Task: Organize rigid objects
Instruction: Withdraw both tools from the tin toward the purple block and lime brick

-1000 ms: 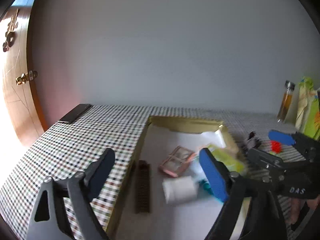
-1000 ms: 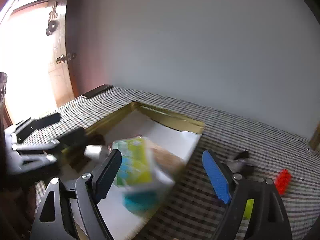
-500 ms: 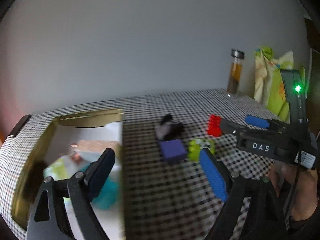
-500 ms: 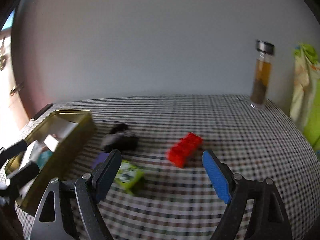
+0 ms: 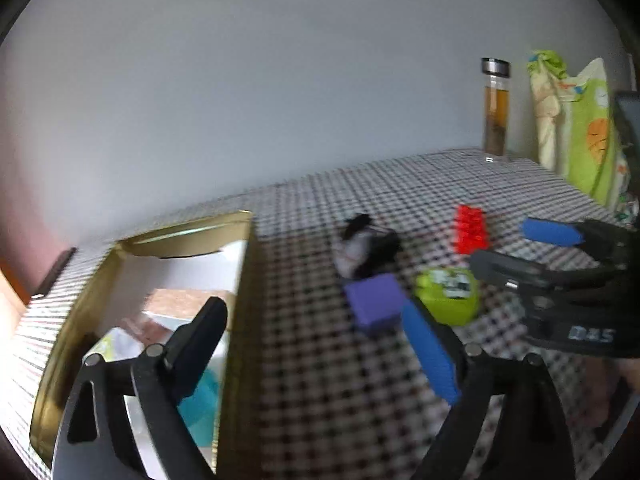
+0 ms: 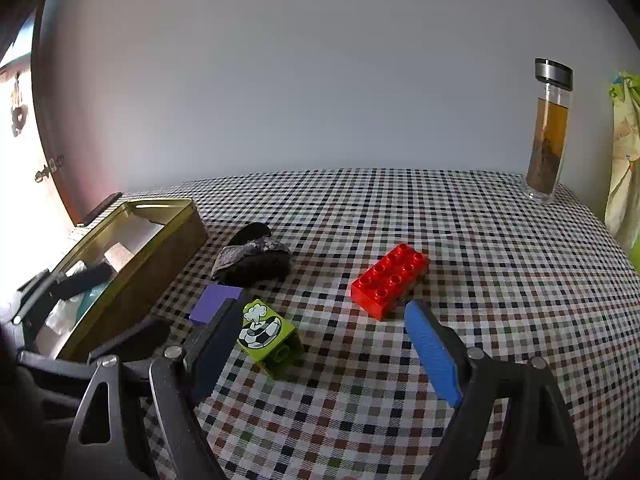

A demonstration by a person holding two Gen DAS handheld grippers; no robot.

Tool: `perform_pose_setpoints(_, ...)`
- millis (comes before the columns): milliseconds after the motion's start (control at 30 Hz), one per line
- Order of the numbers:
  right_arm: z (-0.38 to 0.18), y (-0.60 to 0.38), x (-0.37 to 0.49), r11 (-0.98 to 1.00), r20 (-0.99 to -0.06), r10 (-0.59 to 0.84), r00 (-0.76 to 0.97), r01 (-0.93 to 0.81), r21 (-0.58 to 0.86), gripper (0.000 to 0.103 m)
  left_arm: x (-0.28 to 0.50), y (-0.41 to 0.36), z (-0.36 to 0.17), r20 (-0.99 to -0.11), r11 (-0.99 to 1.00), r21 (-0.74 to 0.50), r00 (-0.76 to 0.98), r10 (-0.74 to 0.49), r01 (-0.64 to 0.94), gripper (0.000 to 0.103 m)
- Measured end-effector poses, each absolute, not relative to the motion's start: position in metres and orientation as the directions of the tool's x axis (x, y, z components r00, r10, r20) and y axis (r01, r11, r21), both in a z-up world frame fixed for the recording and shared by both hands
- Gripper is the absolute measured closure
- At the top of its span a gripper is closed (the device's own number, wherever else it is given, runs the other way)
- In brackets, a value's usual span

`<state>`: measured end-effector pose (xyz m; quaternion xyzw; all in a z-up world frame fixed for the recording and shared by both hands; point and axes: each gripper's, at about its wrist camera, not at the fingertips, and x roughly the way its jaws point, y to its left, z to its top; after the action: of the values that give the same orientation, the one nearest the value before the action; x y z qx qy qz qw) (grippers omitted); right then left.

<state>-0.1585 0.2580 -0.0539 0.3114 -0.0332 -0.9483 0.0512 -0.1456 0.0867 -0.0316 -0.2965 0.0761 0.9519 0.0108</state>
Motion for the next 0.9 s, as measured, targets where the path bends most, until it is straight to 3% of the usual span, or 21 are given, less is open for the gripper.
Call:
perform_pose_setpoints(233,-0.061,0.232,-0.167,-0.983,-0.638,-0.162,-0.753,0.179,0.038,0.018,-0.151,0.047,-0.027,-0.571,-0.999,0.052,-0.821,-0.029,-0.001,0.012)
perform_pose_setpoints(400,-0.074,0.225,-0.185,-0.98,-0.715,-0.166,-0.679,0.193,0.045,0.019,-0.143,0.053,-0.032,-0.574,-0.998,0.064,-0.818,-0.018,-0.022,0.006)
perform_pose_setpoints(533,-0.078,0.23,-0.188,-0.981,-0.736,-0.175,-0.653,0.18,0.073,0.052,-0.141,0.064,-0.029,-0.566,-0.998,0.059,-0.824,-0.001,-0.039,0.006)
perform_pose_setpoints(800,-0.063,0.255,-0.169,-0.995,-0.654,-0.085,-0.752,0.032,0.092,0.052,-0.153,0.092,-0.036,-0.636,-0.992,0.026,-0.767,0.079,-0.124,0.006)
perform_pose_setpoints(900,-0.062,0.261,-0.169,-0.994,-0.647,-0.048,-0.761,-0.027,0.105,0.052,-0.168,0.1,-0.044,-0.688,-0.989,-0.02,-0.716,0.121,-0.148,0.018)
